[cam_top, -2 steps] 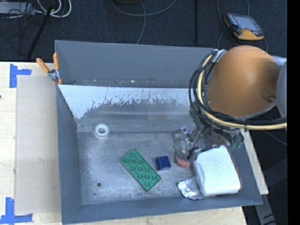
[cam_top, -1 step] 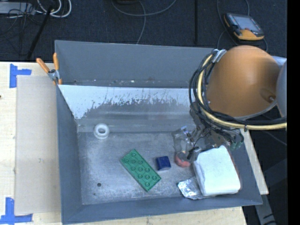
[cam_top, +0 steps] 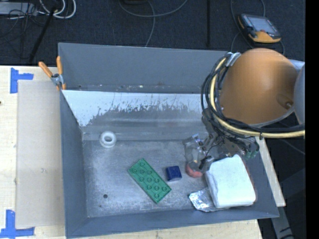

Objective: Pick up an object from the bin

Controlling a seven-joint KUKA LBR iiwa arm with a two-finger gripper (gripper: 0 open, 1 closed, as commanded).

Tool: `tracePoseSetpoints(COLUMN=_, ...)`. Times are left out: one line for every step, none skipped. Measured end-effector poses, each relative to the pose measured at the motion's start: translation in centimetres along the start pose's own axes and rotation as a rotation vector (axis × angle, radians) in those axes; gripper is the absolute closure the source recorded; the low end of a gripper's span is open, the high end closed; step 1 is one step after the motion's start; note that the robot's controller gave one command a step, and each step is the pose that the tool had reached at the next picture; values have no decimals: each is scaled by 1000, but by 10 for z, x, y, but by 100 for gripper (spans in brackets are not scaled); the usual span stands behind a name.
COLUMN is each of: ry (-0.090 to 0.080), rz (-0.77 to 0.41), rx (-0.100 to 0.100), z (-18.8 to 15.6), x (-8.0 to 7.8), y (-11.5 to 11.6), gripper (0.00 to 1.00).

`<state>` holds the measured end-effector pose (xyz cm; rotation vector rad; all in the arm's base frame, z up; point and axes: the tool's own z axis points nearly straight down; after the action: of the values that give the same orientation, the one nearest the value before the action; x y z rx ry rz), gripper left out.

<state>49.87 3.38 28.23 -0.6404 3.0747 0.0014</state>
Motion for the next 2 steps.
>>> tracePoseSetpoints(ry=6, rz=-180, rx=-3, z=205, x=2, y=6, gripper=100)
tracePoseSetpoints(ry=2, rz=-181, rx=-1, z=202, x=0, y=6, gripper=0)
